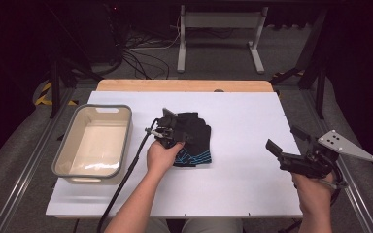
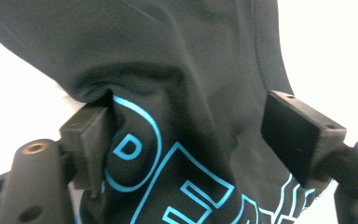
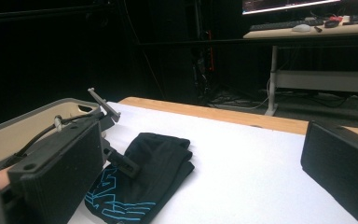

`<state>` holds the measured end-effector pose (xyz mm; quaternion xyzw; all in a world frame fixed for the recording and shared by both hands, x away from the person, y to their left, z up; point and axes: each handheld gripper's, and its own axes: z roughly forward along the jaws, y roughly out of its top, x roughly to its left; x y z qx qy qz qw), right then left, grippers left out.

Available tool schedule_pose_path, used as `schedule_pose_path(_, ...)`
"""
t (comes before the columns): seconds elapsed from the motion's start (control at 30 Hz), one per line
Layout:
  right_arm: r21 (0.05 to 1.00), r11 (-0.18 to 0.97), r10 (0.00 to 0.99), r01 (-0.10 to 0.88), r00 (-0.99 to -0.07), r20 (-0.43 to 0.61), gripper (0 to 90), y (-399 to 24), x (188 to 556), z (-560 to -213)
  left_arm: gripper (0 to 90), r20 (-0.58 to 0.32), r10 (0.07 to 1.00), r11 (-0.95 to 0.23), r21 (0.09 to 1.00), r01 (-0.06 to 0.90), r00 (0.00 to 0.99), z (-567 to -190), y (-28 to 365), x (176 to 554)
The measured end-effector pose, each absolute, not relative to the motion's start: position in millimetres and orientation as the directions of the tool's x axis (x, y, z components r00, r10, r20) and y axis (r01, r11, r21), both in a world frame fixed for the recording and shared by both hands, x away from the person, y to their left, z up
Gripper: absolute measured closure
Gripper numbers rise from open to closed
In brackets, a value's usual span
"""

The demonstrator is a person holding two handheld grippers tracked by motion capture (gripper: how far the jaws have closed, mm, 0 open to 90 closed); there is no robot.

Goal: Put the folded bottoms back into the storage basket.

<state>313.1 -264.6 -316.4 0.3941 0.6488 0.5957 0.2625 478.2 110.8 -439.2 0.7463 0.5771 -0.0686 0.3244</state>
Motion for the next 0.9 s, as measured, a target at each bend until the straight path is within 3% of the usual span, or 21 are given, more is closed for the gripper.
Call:
schedule_pose_path(0.5, 0.979, -0.018, 0.823, 0.204, -0.553, 0.130, 0.0, -264.7, 313.9, -317.4, 65.4, -0.416, 0.838, -0.157, 0.438, 0.885, 0.354, -441.5, 108.8, 476.8)
schedule_pose_path(0.9, 0.979, -0.020, 0.828, 0.203, -0.546, 0.130, 0.0, -266.4, 313.5, -317.7, 70.5, -0.379, 0.831, -0.201, 0.479, 0.855, 0.408, -437.1, 108.8, 473.3)
